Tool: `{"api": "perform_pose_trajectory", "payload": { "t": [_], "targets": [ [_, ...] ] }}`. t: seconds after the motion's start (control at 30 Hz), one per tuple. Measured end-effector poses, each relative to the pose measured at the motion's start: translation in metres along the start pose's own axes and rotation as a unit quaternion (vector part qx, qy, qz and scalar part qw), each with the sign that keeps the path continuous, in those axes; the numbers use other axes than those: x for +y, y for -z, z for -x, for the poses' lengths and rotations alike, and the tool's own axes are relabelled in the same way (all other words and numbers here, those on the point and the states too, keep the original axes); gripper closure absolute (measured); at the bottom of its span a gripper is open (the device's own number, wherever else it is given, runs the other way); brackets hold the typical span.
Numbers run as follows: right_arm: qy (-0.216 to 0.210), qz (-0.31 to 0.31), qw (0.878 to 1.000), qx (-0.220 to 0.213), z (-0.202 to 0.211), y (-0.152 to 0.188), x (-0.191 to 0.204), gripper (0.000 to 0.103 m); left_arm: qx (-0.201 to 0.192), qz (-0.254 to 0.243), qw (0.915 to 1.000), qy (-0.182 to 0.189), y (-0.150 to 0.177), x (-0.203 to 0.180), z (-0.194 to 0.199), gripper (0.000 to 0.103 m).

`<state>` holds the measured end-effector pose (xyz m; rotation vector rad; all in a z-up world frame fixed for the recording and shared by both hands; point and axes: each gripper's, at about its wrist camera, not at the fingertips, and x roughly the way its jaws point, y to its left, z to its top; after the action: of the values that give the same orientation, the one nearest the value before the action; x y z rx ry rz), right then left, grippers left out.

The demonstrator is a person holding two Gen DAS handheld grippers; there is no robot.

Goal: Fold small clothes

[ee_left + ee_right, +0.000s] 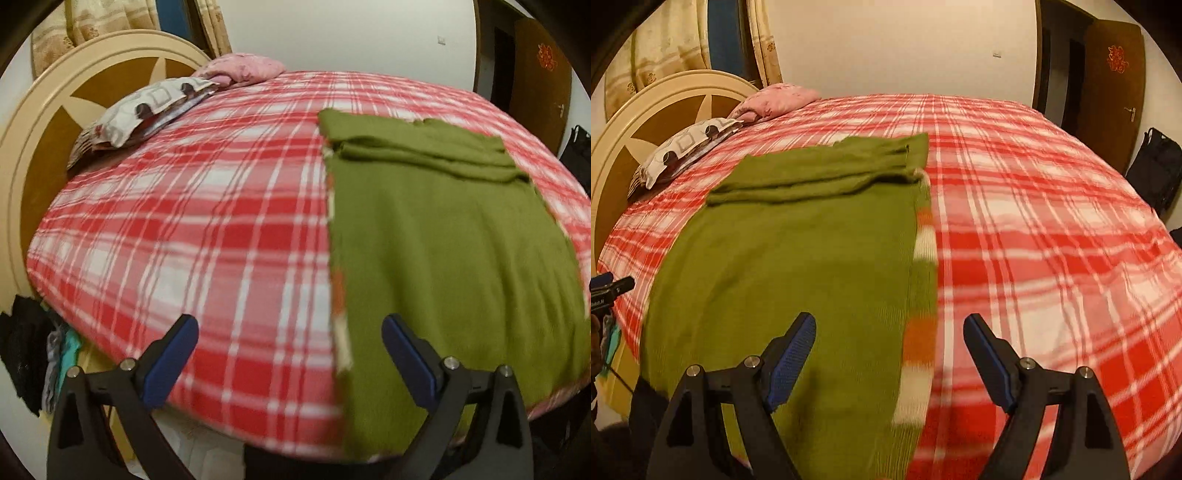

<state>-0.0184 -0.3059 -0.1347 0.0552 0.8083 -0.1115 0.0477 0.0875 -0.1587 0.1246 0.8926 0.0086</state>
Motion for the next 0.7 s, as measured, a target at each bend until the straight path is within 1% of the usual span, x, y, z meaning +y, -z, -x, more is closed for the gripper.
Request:
{"api": "perform_pose_trajectory", "payload": {
  "t": [0.1,0.2,0.27,0.33,0.37,0.43,0.47,0.5,0.57,0.63,0.7],
  "targets": [
    [0.006,0.012,1.000,0.014,0.001,0.018,0.004,0.021,0.011,0.001,0.9999,0.004,0.017,0.002,0.006,0.010],
    [0.010,0.012,1.000,0.022,0.002,0.029,0.003,0.021,0.029,0.012,0.9987,0.040,0.029,-0.002,0.009,0.014],
    [0.008,0.004,1.000,0.023,0.004,0.033,0.001,0.021,0.042,0.003,0.9971,0.063,0.037,-0.012,0.007,0.019],
    [0.005,0.001,1.000,0.025,0.005,0.037,0.000,0.021,0.063,-0.011,0.9946,0.082,0.043,-0.023,0.001,0.028],
    [0.004,0.000,1.000,0.024,0.007,0.040,-0.001,0.021,0.073,-0.014,0.9932,0.089,0.046,-0.026,-0.003,0.031],
    [0.003,-0.001,1.000,0.027,0.007,0.043,-0.002,0.021,0.095,-0.011,0.9906,0.098,0.050,-0.027,-0.012,0.042],
    [0.001,-0.002,1.000,0.030,0.007,0.045,-0.002,0.021,0.112,-0.003,0.9883,0.103,0.052,-0.026,-0.019,0.046],
    [-0.001,-0.005,0.999,0.034,0.006,0.046,-0.004,0.021,0.120,0.004,0.9867,0.110,0.054,-0.025,-0.021,0.052],
    [-0.002,-0.012,0.999,0.036,0.006,0.047,-0.007,0.021,0.122,0.016,0.9846,0.124,0.054,-0.022,-0.022,0.054],
    [-0.010,-0.020,0.999,0.042,0.005,0.048,-0.009,0.022,0.120,0.010,0.9836,0.134,0.055,-0.024,-0.021,0.069],
    [-0.016,-0.028,0.998,0.048,0.004,0.049,-0.012,0.023,0.122,0.008,0.9826,0.140,0.056,-0.026,-0.021,0.071]
  ]
}}
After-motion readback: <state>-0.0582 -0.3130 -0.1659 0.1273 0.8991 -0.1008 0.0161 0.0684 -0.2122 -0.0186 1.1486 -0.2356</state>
